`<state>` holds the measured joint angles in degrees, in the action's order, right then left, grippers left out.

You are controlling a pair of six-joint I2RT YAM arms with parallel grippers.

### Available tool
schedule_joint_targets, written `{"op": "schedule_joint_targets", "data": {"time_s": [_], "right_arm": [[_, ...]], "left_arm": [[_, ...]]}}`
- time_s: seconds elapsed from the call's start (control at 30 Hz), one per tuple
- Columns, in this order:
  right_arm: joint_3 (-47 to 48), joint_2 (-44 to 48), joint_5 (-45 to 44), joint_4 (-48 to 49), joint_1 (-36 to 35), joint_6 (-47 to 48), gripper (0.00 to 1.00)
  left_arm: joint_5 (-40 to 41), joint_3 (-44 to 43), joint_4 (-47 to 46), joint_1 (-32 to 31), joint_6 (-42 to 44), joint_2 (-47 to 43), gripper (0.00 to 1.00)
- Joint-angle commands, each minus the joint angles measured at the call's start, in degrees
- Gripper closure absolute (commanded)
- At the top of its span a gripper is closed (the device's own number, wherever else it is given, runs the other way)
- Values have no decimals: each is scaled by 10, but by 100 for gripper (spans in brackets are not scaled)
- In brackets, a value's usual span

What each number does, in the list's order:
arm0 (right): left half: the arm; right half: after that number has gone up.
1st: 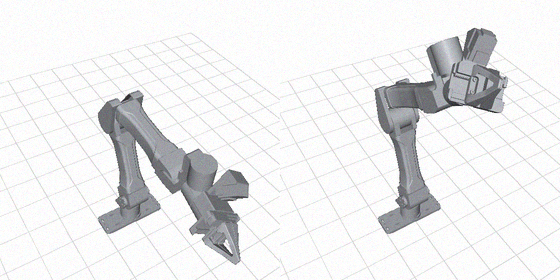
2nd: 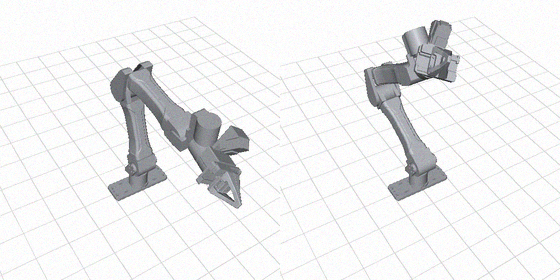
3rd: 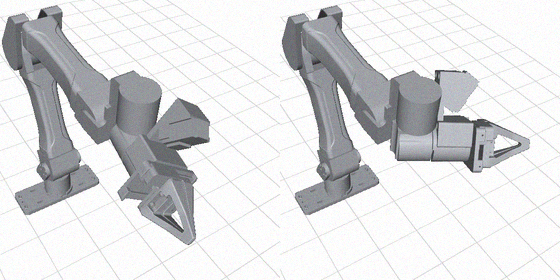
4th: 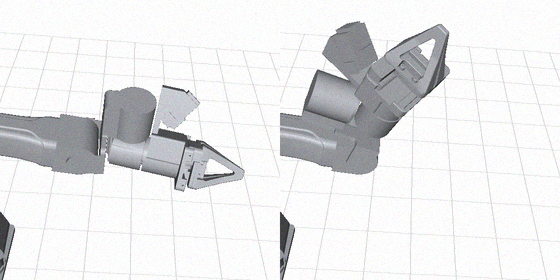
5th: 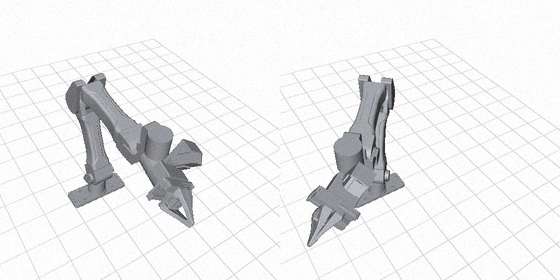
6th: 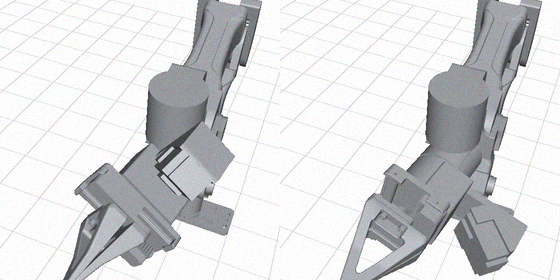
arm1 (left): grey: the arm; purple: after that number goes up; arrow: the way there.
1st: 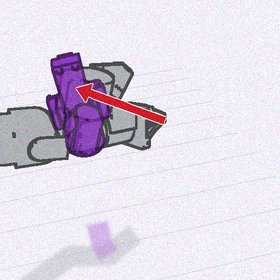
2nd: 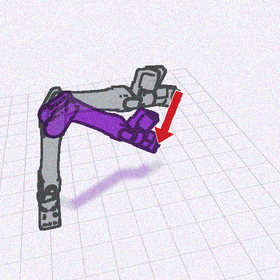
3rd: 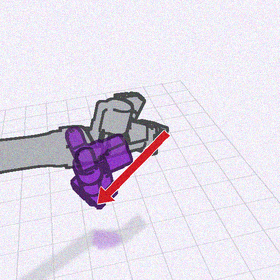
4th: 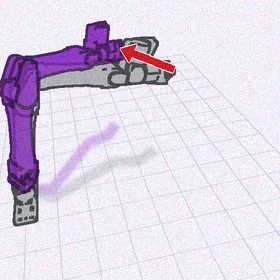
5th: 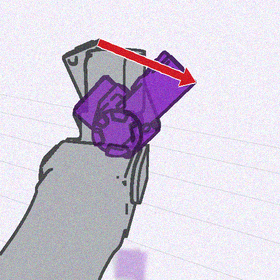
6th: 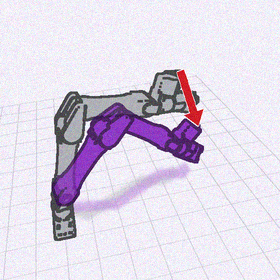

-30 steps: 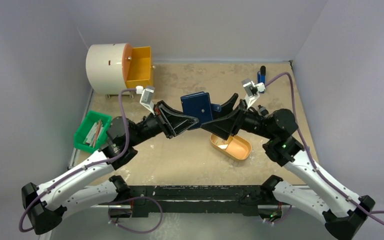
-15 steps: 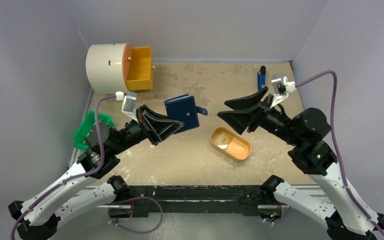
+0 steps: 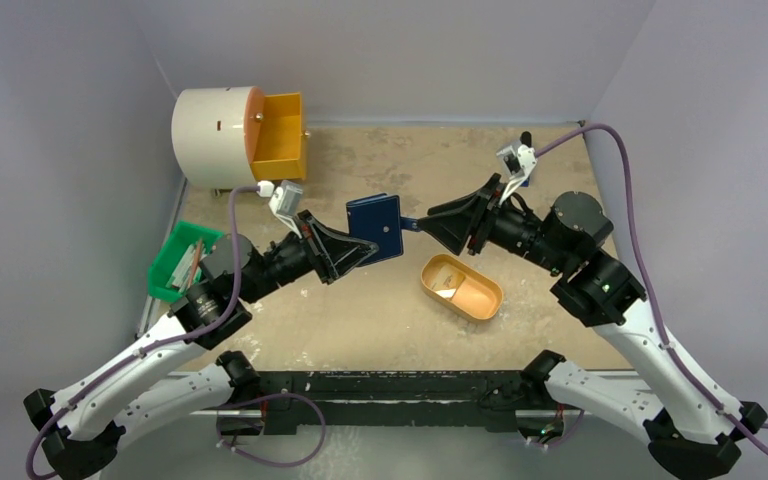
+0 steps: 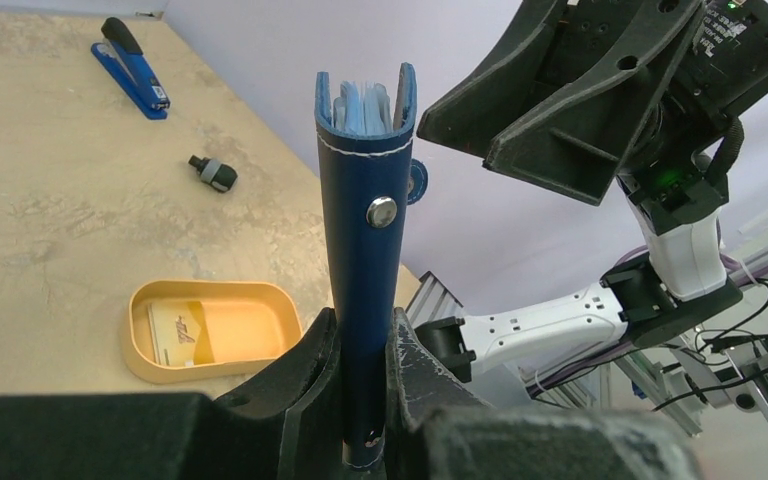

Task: Put the credit cards into the card holder
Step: Close the card holder at the center of the board.

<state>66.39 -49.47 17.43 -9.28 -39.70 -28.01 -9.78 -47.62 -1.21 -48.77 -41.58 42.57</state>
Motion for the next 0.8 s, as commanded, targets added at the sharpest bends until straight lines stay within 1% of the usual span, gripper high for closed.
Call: {"op": "schedule_joint_targets", "data": {"time_s": [0.0, 0.17, 0.3, 0.6, 0.77], "right_arm": [[4, 4, -3, 22, 1, 4, 58], [5, 1, -18, -2, 1, 7, 60], [7, -5, -2, -7, 1, 9, 61], [17, -24, 21, -12, 1, 11, 69], [16, -21, 19, -13, 0, 9, 75]], "left_arm": [[11, -19, -32, 1, -5, -6, 100], [13, -14, -33, 1, -4, -9, 100], [12, -13, -34, 2, -2, -12, 100], [6, -16, -34, 2, 4, -12, 100], [7, -15, -31, 1, 3, -15, 100]]}}
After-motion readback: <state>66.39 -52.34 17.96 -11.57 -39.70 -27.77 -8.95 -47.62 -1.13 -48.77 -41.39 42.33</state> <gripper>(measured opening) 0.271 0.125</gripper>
